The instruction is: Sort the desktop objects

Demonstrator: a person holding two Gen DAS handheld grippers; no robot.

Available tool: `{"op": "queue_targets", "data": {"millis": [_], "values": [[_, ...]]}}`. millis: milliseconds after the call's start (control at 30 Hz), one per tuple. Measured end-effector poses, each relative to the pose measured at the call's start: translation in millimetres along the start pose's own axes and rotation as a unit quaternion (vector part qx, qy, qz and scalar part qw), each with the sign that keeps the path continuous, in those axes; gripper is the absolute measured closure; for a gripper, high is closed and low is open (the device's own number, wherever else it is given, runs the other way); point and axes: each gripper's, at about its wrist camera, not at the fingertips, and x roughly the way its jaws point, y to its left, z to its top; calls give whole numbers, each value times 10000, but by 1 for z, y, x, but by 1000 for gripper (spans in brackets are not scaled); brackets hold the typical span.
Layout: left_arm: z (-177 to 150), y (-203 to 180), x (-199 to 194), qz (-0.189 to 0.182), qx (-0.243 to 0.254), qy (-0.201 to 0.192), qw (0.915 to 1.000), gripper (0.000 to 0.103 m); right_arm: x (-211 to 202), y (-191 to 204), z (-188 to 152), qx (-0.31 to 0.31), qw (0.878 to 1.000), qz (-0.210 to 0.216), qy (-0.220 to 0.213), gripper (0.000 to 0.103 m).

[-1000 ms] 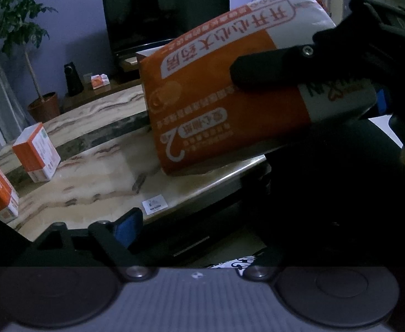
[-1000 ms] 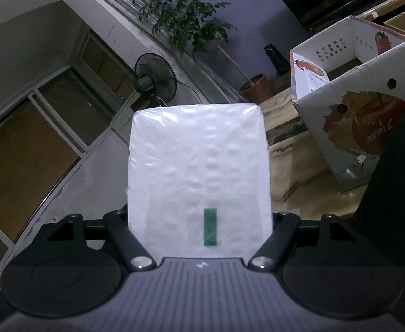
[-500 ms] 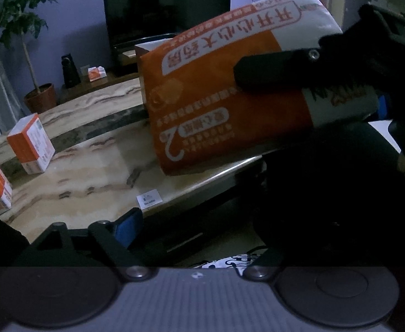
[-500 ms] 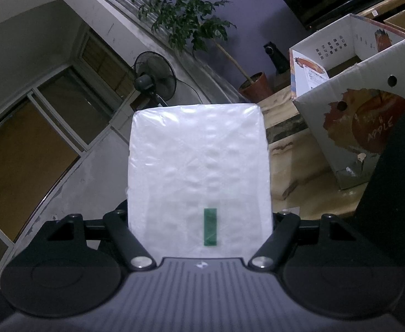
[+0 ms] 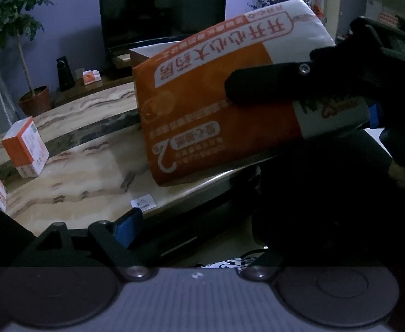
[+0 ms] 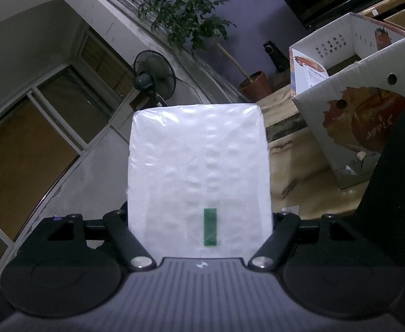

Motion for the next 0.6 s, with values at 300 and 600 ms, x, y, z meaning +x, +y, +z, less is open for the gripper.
{"op": "queue_targets", "data": {"millis": [300,600], "values": [[2,-7,-1,-86,106,-39,9999,17,-1,-1,0,9,10000,-14,-17,28],[2,-7,1,-99,105,1,9999,17,0,-3,0,29,10000,-32,-26,28]]}}
